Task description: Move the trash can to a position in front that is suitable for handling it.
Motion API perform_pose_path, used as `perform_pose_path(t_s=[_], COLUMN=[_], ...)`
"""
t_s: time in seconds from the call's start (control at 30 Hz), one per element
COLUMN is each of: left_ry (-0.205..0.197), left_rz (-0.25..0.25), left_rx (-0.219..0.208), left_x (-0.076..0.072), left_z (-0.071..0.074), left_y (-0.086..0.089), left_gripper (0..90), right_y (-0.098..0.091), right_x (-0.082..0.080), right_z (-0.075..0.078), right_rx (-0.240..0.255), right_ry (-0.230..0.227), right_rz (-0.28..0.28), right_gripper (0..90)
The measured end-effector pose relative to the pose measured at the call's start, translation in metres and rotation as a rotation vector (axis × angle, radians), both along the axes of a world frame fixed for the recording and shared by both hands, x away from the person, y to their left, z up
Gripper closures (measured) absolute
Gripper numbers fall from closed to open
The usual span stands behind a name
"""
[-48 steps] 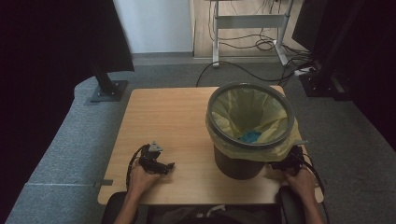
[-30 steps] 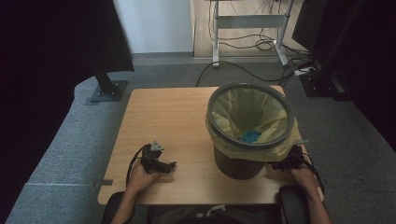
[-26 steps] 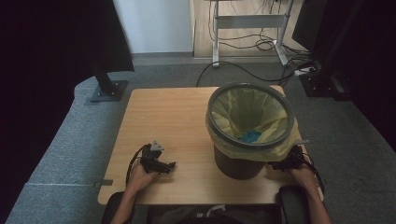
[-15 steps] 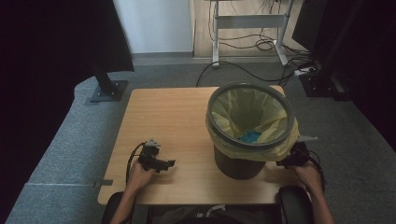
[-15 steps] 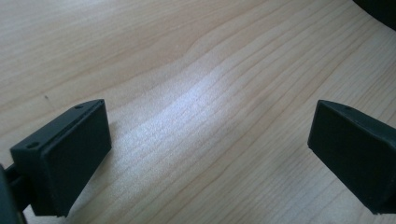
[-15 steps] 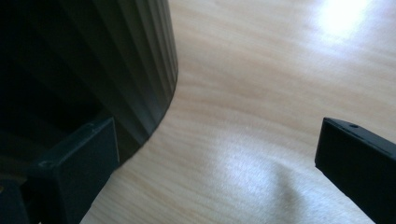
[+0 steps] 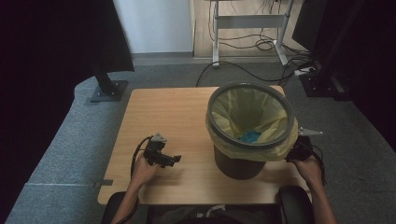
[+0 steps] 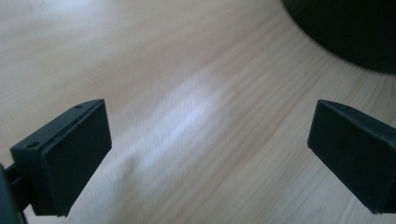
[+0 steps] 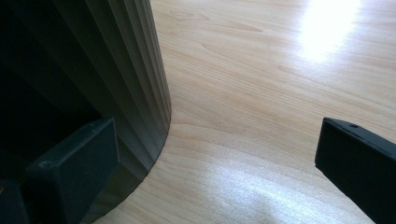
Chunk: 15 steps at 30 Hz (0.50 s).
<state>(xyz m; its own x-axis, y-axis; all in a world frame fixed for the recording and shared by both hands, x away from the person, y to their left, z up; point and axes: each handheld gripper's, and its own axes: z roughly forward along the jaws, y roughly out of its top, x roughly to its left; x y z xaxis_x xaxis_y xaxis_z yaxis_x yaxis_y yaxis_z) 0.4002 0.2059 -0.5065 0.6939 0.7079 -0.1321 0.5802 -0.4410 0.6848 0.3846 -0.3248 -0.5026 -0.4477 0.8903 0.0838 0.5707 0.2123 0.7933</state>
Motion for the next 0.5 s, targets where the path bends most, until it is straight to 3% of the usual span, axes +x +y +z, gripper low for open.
perform_pose_path(t_s=[0.27, 0.5], left_ry=[-0.046, -0.077], left_rz=[0.004, 0.004], left_rx=[-0.044, -0.044], left_x=[0.009, 0.019], left_z=[0.016, 0.027], left_y=[-0.009, -0.02], left_gripper=[0.0, 0.0], right_y=[0.016, 0.038], right_x=[0.0, 0.006], right_z=[0.006, 0.01], right_rx=[-0.046, -0.069], right_ry=[-0.02, -0.025], right_rz=[0.006, 0.04], right_gripper=[0.0, 0.0])
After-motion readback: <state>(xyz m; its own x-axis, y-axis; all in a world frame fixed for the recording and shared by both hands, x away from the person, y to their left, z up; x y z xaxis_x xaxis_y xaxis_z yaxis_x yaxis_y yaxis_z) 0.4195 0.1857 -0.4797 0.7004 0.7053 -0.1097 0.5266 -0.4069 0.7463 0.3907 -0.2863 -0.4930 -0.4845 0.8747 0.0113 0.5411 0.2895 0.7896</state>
